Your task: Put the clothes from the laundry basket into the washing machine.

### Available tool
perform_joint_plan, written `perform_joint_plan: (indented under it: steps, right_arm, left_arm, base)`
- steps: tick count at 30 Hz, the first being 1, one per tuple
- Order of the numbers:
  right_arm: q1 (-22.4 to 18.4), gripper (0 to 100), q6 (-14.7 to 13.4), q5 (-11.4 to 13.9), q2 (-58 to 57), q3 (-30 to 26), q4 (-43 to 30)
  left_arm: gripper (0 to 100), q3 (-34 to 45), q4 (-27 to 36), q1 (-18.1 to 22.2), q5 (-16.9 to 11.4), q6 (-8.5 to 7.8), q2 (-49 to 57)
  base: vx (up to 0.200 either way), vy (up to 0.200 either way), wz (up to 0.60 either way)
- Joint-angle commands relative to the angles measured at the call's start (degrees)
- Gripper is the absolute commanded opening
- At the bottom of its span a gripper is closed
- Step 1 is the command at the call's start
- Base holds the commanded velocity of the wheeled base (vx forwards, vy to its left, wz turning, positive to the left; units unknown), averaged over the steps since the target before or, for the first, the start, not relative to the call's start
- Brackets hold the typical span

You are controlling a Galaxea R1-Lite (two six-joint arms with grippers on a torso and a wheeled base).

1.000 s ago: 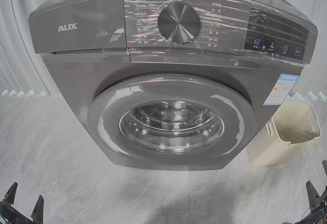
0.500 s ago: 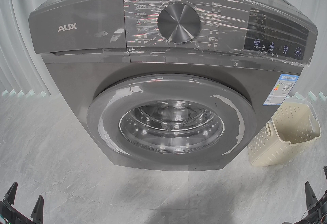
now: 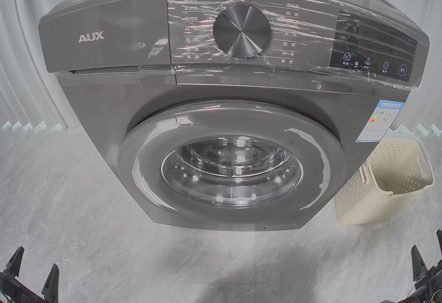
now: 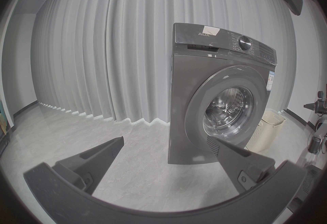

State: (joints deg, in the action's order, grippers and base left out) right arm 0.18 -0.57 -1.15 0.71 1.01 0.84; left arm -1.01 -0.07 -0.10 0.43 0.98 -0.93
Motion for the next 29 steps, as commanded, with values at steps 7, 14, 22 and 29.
perform_joint_plan:
  steps: [7,14,22,29]
  right_arm:
    - [0.1,100,0.0,0.7,-0.7,-1.0,-0.9]
    - [0.1,100,0.2,1.5,-0.7,-1.0,-0.9]
    - [0.2,100,0.4,1.5,-0.7,-1.0,-0.8]
    - [0.2,100,0.4,1.5,-0.7,-1.0,-0.8]
  left_arm:
    - [100,0.9,0.0,0.0,0.0,0.17,0.8]
    - [100,0.9,0.0,0.0,-0.1,0.17,0.8]
    - [100,0.9,0.0,0.0,0.0,0.08,0.8]
    - [100,0.9,0.0,0.0,0.1,-0.54,0.8]
  base:
    - [0.000,0.000,0.00]
    - [0.000,0.000,0.00]
    - [0.000,0.000,0.00]
    - [0.000,0.000,0.00]
